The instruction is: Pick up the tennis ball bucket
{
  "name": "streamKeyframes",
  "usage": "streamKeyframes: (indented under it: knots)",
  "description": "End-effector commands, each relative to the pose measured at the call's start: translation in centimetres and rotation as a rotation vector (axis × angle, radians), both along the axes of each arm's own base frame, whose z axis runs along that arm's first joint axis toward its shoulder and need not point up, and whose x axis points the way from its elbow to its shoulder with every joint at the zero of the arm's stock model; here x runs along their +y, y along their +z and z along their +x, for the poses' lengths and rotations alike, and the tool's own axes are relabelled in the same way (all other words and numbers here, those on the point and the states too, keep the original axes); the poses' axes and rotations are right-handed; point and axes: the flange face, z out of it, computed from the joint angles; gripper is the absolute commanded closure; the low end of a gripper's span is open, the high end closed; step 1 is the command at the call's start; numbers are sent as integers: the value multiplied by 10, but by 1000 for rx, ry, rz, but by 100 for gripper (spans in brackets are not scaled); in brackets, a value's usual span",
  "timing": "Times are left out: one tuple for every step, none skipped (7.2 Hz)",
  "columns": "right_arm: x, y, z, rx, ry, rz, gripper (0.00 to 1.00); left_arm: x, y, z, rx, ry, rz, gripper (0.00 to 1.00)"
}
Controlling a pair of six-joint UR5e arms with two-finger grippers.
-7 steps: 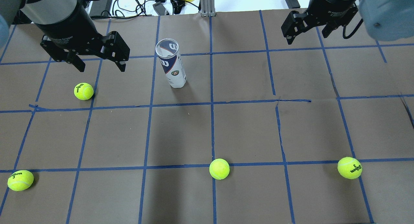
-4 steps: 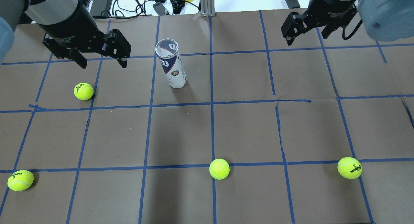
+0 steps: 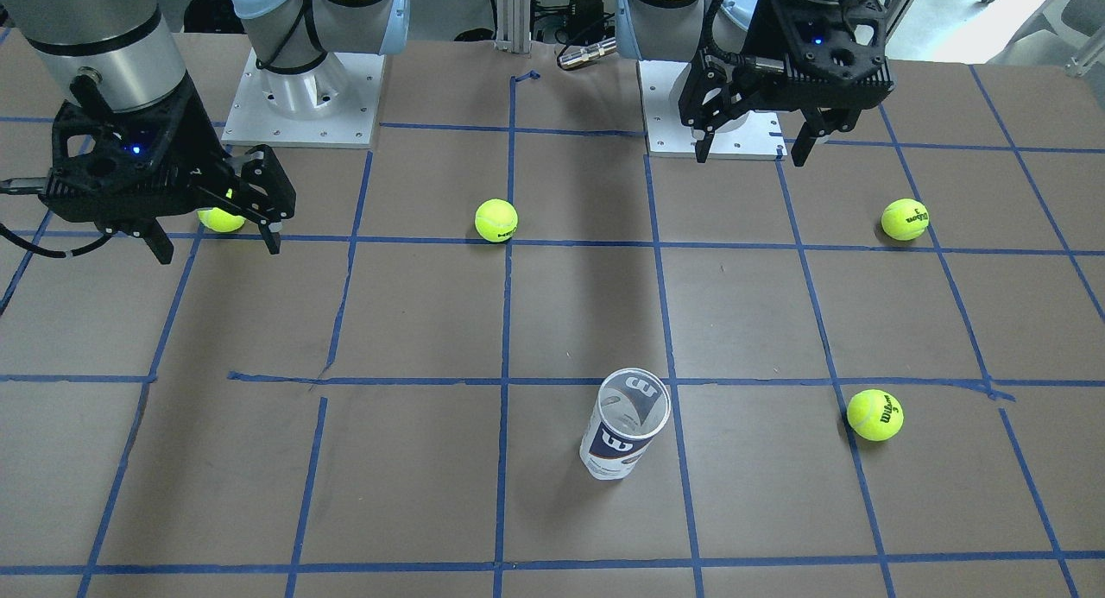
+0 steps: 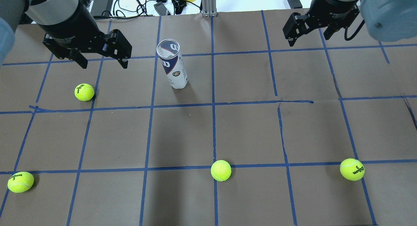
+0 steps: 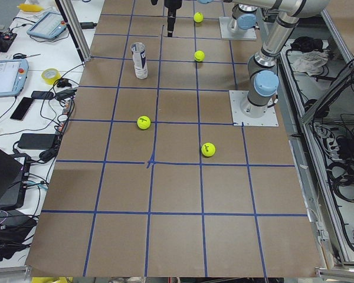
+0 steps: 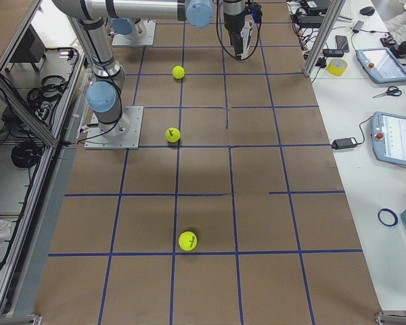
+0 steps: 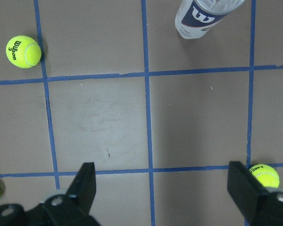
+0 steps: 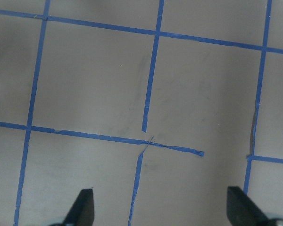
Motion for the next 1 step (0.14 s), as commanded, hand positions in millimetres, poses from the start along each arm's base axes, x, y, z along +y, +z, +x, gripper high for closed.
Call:
streamKeyframes:
  knots:
    - [0, 0, 0, 0, -1, 1, 0, -1, 1, 0, -2, 1, -3, 0]
